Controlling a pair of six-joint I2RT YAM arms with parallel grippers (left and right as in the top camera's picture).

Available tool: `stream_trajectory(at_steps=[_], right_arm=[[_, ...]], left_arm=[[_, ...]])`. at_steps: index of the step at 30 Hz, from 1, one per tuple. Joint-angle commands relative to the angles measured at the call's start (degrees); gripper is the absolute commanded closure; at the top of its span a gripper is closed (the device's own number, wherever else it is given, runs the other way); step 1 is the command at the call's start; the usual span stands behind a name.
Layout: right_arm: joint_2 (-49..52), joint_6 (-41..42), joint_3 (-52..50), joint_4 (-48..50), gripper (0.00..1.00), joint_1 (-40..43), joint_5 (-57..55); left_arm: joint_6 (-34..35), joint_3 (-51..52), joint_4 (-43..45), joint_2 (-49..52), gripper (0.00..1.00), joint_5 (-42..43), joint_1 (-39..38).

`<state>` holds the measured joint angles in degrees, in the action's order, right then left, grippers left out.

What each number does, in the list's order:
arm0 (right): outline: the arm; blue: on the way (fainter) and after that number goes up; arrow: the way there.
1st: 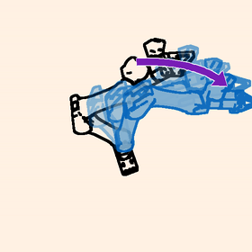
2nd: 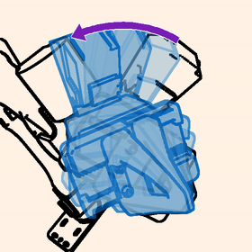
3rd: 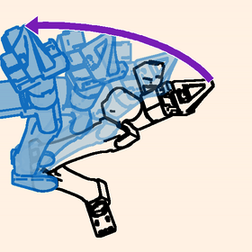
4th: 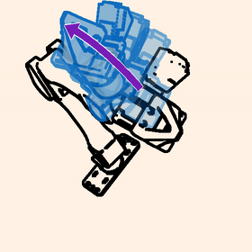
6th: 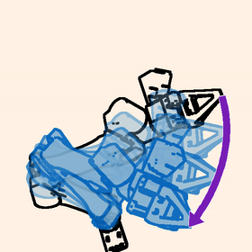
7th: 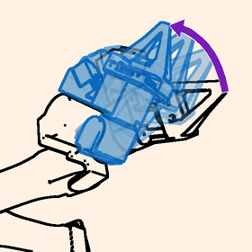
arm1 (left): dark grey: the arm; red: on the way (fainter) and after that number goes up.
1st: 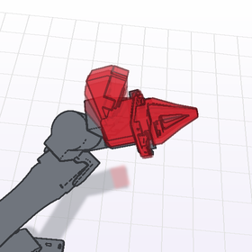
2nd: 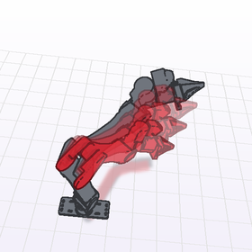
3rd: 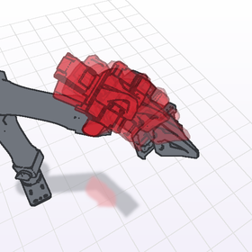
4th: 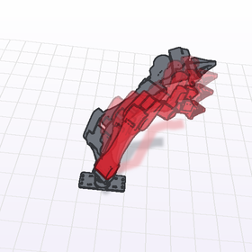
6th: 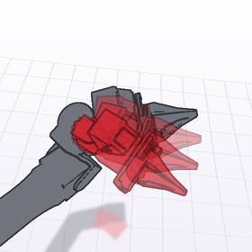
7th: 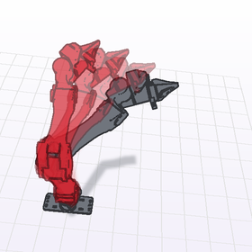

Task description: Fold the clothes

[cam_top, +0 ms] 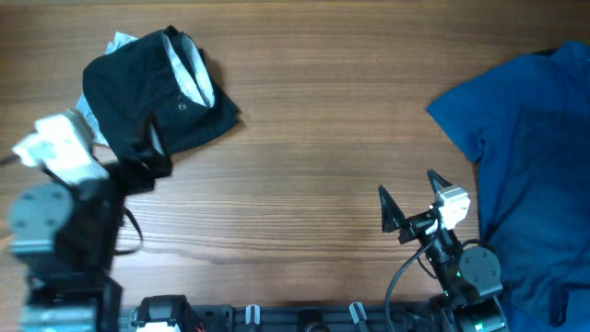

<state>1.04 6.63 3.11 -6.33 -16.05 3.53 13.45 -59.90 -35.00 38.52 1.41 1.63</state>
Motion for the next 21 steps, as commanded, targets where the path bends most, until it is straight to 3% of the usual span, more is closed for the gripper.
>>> stream_trajectory(at_steps=[1,12,19,21], right_arm=[[-0.8,1.0,-0.1,0.3,0.0,0.0,-0.7],[-0.8,1.0,-0.1,0.3,0.0,0.0,-0.7],[-0.8,1.0,-0.1,0.3,0.01,0.0,-0.7],[-0.8,1.0,-0.1,0.3,0.0,0.0,-0.7]], left_arm=[[0.1,14.9,5.3,-9.5,0.0,2.2,1.2],[0.3,42.2,13.1,-37.4,0.0,3.1,4.1],[0.5,57.6,32.0,-38.4,0.0,5.6,5.1],[0.5,59.6,32.2,-38.4,0.0,5.6,4.9]])
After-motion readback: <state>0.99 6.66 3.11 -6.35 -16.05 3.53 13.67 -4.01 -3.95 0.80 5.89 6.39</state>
